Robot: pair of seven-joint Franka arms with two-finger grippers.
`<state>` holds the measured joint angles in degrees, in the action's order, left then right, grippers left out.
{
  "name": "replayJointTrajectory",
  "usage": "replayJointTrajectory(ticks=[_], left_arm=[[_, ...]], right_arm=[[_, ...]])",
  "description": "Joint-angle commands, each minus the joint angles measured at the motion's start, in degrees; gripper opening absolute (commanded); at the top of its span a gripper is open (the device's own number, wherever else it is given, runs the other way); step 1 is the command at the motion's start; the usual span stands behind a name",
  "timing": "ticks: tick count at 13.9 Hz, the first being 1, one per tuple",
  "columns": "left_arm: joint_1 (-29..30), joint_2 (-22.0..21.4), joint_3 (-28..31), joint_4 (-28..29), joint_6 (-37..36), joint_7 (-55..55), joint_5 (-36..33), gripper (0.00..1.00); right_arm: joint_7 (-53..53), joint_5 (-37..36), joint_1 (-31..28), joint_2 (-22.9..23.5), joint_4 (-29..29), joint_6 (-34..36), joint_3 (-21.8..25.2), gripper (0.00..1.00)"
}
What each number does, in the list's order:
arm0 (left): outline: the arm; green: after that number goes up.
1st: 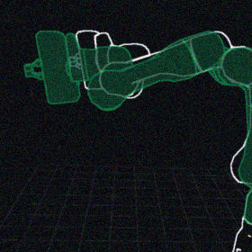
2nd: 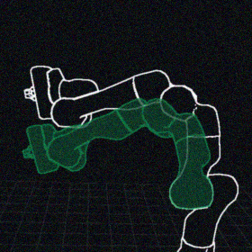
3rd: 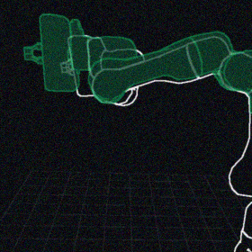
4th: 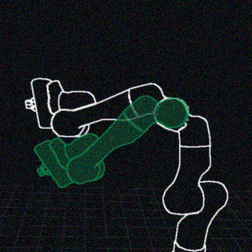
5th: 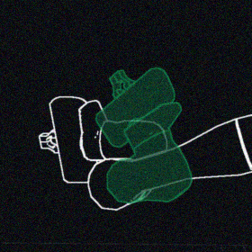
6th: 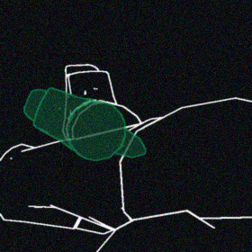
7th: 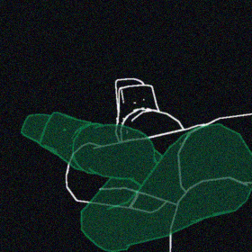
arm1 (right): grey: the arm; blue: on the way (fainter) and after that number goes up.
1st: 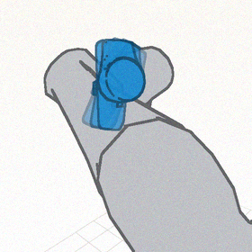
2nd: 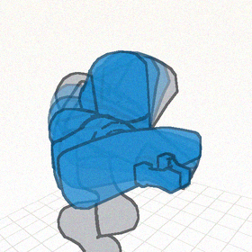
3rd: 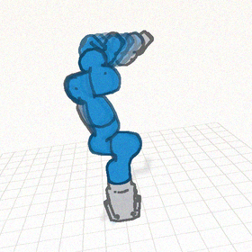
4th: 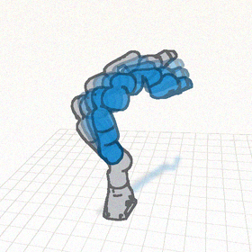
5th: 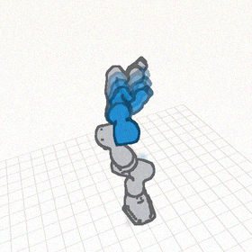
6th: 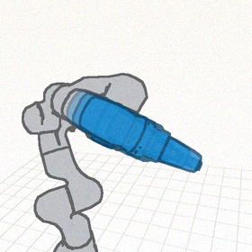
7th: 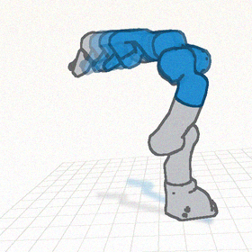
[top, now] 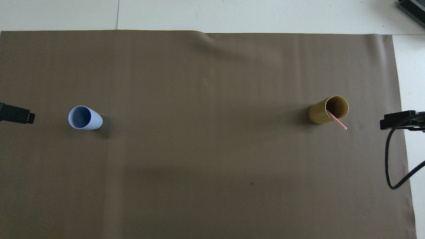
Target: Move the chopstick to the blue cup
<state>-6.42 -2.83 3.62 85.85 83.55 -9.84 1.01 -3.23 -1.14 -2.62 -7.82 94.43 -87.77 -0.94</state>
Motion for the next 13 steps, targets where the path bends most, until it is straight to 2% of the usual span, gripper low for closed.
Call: replayJointTrajectory(ticks=[1, 13], left_arm=[[0.09, 0.02, -0.11, -0.59, -0.76, 0.62, -0.92, 1.00], [-0.44, -0.33, -0.81, 0.10, -0.23, 0.88, -0.84, 1.00]], right_arm=[[-0.64, 1.14, -0.55, -1.58, 1.81, -0.82, -0.28, 1.00], [-0.55, 1.23, -0.72, -1.41, 1.90, -1.35, -0.28, 1.00]])
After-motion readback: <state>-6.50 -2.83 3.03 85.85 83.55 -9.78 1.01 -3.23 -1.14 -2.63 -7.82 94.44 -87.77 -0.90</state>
